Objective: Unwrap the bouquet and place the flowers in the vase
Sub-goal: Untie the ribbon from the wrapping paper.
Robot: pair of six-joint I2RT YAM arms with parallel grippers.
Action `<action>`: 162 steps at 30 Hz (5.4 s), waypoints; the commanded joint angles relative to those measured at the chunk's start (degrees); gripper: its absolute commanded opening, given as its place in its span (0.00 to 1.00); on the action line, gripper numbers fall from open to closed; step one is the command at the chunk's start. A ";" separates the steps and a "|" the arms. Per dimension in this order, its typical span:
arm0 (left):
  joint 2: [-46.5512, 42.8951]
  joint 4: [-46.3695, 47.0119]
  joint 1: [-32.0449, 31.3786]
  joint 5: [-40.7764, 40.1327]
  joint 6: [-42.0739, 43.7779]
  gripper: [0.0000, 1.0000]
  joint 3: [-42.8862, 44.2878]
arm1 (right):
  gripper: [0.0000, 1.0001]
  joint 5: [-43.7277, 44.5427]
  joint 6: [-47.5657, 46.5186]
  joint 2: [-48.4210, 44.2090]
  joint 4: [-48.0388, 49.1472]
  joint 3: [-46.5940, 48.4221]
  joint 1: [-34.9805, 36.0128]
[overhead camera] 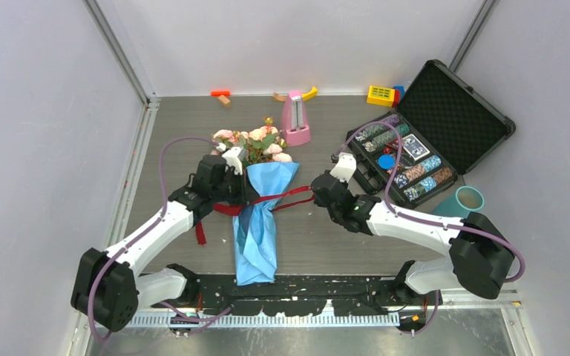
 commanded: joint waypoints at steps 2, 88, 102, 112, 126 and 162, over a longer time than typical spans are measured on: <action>3.47 7.41 -0.44 7.80 -4.20 0.00 3.59 | 0.15 4.13 5.19 -1.59 -1.01 -1.79 -0.38; 3.31 -14.93 31.49 19.05 -6.27 0.87 5.10 | 0.12 -77.11 -12.32 28.12 5.30 30.89 0.59; 6.70 -3.69 26.44 21.76 -14.82 0.37 1.89 | 0.37 -69.87 -14.92 22.71 3.47 26.92 0.66; 7.88 -2.59 24.20 21.21 -15.78 0.03 2.24 | 0.64 -53.38 -25.30 19.92 0.41 26.35 3.74; 8.02 -2.63 24.11 21.64 -15.70 0.00 2.16 | 0.68 -55.59 -31.94 26.78 -1.52 32.11 4.52; 8.03 -5.54 24.15 19.46 -12.61 0.00 5.15 | 0.00 -16.26 -21.31 -2.02 -8.15 17.17 2.55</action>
